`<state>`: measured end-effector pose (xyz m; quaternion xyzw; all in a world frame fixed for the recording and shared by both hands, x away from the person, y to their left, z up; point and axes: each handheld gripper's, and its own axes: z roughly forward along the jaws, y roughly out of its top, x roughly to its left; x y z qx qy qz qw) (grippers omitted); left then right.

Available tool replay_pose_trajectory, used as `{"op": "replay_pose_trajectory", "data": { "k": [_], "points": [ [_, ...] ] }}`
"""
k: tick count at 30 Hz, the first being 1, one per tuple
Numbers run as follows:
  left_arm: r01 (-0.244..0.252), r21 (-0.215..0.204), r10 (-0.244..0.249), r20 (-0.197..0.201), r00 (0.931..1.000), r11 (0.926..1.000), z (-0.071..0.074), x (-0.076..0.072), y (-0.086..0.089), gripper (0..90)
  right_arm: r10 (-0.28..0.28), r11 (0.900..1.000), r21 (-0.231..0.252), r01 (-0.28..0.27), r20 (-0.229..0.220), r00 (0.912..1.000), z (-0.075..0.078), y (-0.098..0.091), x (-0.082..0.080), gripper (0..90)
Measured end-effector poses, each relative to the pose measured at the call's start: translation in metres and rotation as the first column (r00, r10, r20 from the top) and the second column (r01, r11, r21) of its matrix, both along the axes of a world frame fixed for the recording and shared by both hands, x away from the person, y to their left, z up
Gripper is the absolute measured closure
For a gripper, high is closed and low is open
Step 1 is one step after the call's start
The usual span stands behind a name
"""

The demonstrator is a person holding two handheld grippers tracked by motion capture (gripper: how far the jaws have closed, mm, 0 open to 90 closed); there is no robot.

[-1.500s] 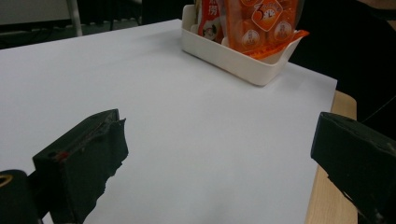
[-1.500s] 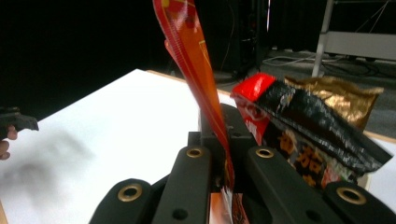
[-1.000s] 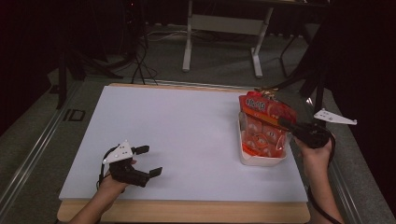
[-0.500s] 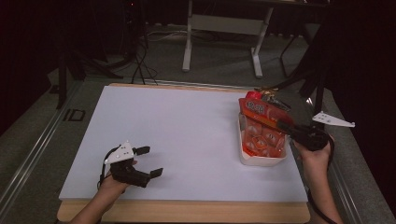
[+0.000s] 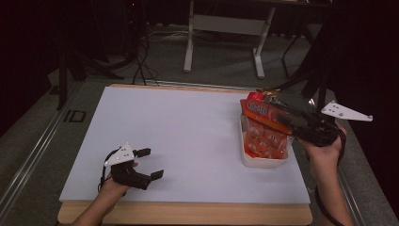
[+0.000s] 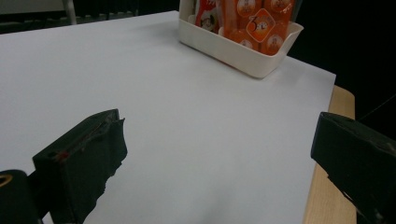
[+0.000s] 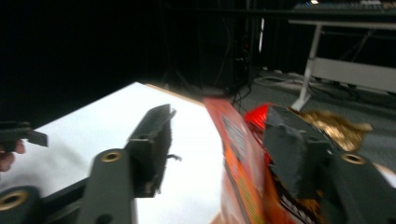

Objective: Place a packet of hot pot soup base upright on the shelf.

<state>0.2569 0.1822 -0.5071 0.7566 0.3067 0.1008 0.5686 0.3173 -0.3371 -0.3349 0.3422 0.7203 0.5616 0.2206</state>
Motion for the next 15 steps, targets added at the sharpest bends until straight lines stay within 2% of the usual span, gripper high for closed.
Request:
{"op": "replay_pose_trajectory", "data": {
  "k": [7, 15],
  "points": [
    [0.004, 0.006, -0.004, 0.001, 1.0000, 1.0000, 0.000, 0.000, 0.000, 2.5, 0.050, 0.9988, -0.002, -0.050, 0.027, 0.9984, 0.012, 0.023, -0.012, 29.3],
    [0.012, 0.009, -0.012, 0.000, 0.9999, 0.9999, -0.001, -0.001, -0.001, 2.5, 0.122, 0.9925, -0.010, -0.122, 0.015, 0.9924, 0.006, 0.047, -0.021, 25.1]
  ]
}}
